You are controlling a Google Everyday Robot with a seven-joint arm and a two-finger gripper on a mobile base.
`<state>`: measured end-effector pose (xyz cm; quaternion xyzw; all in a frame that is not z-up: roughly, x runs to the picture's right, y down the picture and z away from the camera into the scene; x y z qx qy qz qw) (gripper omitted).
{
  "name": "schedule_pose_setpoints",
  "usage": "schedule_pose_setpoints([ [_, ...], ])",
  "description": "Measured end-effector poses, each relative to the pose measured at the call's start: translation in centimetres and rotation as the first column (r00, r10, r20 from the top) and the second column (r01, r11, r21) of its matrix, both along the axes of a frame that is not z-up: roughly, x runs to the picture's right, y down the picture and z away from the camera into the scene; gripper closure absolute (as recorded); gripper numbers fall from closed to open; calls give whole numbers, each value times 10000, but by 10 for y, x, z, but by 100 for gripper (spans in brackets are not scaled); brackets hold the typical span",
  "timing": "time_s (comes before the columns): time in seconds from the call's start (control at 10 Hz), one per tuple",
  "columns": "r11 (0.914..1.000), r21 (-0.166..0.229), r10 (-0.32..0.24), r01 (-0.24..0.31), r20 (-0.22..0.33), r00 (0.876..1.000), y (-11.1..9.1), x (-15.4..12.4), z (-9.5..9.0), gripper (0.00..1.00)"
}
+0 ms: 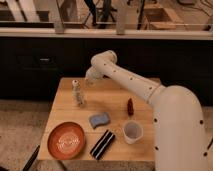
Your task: Knock the bottle over
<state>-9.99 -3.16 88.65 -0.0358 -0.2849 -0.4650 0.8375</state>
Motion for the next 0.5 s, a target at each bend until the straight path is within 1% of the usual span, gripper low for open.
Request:
schedule_pose_setpoints([
  [0.1,9996,248,118,-124,257,9996,-5,-4,1,96],
  [0.2,9993,316,198,-215,517,9985,-8,-11,5,96],
  [0.5,9995,12,313,-319,1450,9889,-17,-32,10,96],
])
